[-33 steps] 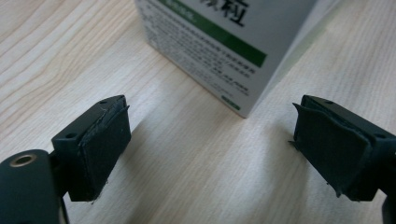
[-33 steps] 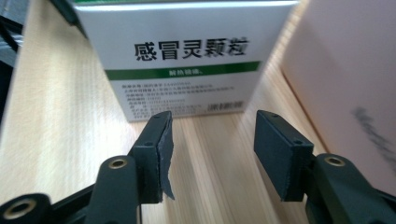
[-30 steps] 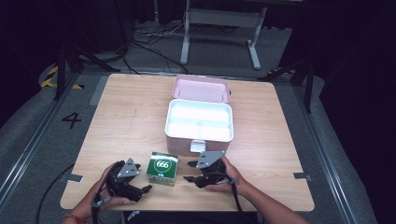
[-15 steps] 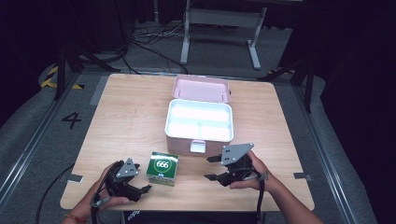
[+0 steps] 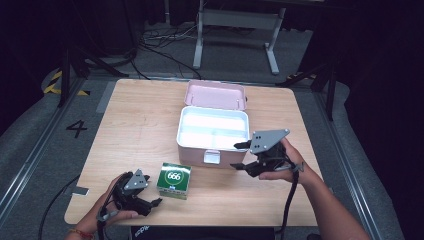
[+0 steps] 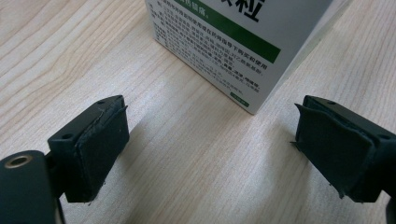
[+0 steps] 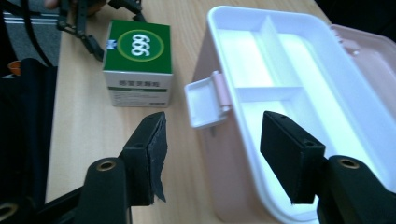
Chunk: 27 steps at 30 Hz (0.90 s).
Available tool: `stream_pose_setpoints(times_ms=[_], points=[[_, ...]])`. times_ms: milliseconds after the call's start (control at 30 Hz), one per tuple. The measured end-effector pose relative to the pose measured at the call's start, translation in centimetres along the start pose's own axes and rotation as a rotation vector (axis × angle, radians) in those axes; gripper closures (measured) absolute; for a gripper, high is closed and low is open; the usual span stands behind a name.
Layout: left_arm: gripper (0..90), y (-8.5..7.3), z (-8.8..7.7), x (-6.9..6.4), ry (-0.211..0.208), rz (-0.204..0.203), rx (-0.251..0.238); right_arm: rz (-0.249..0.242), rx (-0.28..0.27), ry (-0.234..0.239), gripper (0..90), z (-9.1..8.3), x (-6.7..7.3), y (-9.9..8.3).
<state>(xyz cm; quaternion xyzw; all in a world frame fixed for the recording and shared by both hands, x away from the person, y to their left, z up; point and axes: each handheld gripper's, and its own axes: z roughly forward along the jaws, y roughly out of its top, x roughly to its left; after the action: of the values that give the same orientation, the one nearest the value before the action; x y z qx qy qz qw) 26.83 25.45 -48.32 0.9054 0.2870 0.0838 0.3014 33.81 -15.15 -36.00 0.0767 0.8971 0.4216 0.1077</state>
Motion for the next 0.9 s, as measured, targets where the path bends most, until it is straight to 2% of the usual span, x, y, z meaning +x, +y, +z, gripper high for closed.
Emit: stream_pose_setpoints(times_ms=[33, 167, 267, 367, 467, 500, 533, 567, 600, 633, 700, 733, 900], points=[[10.1, 0.0, 0.0, 0.0, 0.0, 0.001, 0.0, 0.001, 0.006, -0.002, 41.1, 0.0, -0.8, 0.5], [10.1, 0.0, 0.0, 0.0, 0.0, 0.001, 0.0, -0.002, 0.032, -0.02, 39.2, 0.2, -2.0, 1.0], [10.1, 0.0, 0.0, 0.0, -0.001, 0.0, -0.001, -0.005, 0.065, -0.017, 37.2, 0.7, -3.4, 1.7], [10.1, 0.0, 0.0, 0.0, -0.001, 0.001, 0.0, -0.01, 0.089, -0.015, 36.6, 1.0, -4.1, 2.0], [10.0, 0.0, 0.0, 0.0, -0.002, 0.002, 0.0, 0.004, 0.134, -0.007, 38.3, 1.7, -5.7, 2.7], [10.0, 0.0, 0.0, 0.0, -0.002, 0.003, 0.001, 0.004, 0.134, -0.007, 38.3, 1.7, -5.7, 2.7], [10.0, 0.0, 0.0, 0.0, -0.003, 0.002, 0.0, -0.006, 0.168, 0.006, 38.7, 2.2, -6.4, 2.9], [10.0, 0.0, 0.0, 0.0, -0.003, 0.003, 0.001, -0.006, 0.168, 0.006, 38.7, 2.2, -6.4, 2.9], [10.0, 0.0, 0.0, 0.1, -0.003, 0.002, 0.0, -0.017, 0.21, 0.015, 39.4, 2.8, -7.0, 3.1], [9.9, 0.0, 0.0, 0.1, -0.003, 0.002, 0.0, -0.017, 0.21, 0.015, 39.4, 2.8, -7.0, 3.1], [10.0, 0.0, 0.0, 0.1, -0.004, 0.004, 0.0, -0.019, 0.249, 0.021, 39.7, 3.5, -7.5, 3.3], [10.0, 0.0, 0.0, 0.1, -0.004, 0.004, 0.0, -0.033, 0.292, 0.032, 39.9, 4.3, -7.9, 3.4], [9.9, 0.0, 0.0, 0.1, -0.004, 0.005, 0.0, -0.03, 0.345, 0.047, 40.2, 5.6, -8.6, 3.5]])
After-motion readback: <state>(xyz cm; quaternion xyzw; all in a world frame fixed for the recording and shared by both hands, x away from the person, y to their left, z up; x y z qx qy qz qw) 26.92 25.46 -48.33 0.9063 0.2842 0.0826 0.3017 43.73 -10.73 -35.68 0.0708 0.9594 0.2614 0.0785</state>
